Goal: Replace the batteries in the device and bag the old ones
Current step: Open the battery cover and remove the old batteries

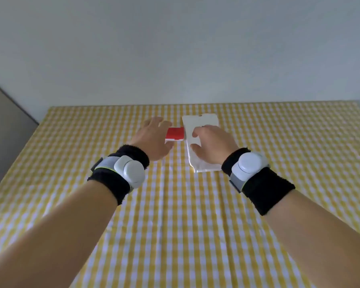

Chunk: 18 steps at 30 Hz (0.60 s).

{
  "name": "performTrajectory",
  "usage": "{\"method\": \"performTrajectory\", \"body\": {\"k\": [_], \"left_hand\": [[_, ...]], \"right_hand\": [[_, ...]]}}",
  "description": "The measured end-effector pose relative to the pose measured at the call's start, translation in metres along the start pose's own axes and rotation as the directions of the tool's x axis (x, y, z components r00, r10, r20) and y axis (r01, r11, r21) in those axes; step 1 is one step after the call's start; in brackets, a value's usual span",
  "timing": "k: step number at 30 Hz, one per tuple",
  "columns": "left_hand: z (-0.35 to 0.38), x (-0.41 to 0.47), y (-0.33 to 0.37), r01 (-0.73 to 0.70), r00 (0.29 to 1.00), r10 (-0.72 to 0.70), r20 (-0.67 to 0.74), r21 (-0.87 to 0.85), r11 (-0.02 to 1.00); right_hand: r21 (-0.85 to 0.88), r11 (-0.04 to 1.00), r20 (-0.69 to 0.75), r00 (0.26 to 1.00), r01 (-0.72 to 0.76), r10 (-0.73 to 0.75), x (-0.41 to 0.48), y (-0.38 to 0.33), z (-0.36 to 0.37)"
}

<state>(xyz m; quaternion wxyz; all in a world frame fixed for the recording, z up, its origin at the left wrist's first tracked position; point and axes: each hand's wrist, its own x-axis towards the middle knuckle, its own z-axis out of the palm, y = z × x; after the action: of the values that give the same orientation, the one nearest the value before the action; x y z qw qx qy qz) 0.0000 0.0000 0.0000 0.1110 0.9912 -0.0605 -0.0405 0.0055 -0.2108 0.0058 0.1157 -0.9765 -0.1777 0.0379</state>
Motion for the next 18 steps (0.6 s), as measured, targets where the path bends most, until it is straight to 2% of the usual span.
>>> {"method": "performTrajectory", "body": {"k": [7, 16, 18], "left_hand": [[0.040, 0.011, -0.007, -0.016, 0.997, 0.018, -0.078, 0.018, 1.000], [0.054, -0.003, -0.009, -0.008, 0.984, 0.023, -0.177, 0.085, 0.996], [0.055, -0.020, -0.006, -0.015, 0.981, 0.022, -0.191, 0.034, 0.999]], "right_hand": [[-0.003, 1.000, -0.115, 0.993, 0.004, -0.005, -0.008, 0.001, 0.030], [0.002, 1.000, -0.213, 0.977, 0.003, -0.003, -0.038, -0.006, 0.039], [0.014, 1.000, -0.245, 0.970, 0.005, -0.001, -0.047, -0.012, 0.041]]}}
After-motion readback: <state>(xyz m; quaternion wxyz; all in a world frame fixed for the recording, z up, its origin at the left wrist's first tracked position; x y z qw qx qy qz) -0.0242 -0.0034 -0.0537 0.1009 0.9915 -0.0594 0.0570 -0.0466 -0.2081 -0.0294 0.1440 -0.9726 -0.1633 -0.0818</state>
